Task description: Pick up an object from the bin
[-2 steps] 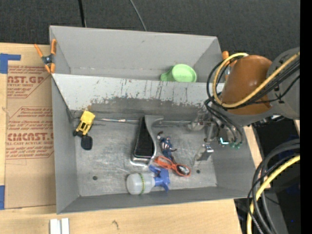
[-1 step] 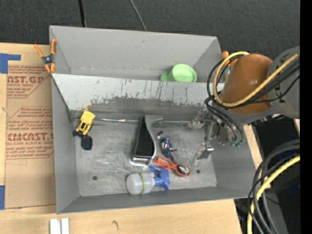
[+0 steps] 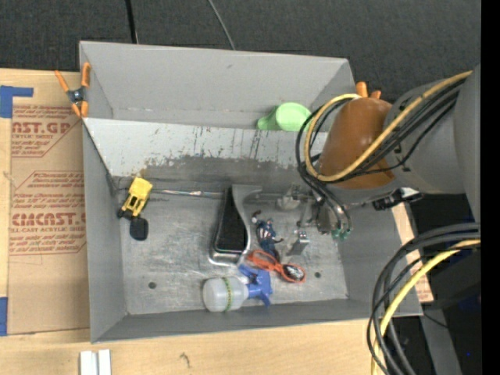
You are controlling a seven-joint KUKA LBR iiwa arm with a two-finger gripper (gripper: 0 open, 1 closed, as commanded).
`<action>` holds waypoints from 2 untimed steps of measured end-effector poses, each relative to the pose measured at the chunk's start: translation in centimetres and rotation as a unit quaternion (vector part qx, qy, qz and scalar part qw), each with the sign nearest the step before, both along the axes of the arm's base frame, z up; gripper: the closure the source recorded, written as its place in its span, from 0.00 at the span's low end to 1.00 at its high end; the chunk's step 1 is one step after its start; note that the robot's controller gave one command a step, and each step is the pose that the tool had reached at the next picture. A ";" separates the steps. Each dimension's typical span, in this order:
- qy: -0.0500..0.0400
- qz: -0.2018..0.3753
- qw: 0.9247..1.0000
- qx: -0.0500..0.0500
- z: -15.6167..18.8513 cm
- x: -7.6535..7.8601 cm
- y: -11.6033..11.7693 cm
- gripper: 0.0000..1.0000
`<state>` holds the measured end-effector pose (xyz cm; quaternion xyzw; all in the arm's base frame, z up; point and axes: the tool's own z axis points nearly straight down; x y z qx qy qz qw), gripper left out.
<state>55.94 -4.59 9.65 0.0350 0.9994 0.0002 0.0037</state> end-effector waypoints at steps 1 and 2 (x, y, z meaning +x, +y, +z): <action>0.005 0.011 1.000 0.000 -1.4 1.6 1.0 0.00; 0.003 -0.068 0.998 0.000 0.3 2.8 2.5 0.00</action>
Offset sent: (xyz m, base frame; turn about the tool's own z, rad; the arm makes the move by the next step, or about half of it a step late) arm 0.0307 0.0284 0.0069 0.1422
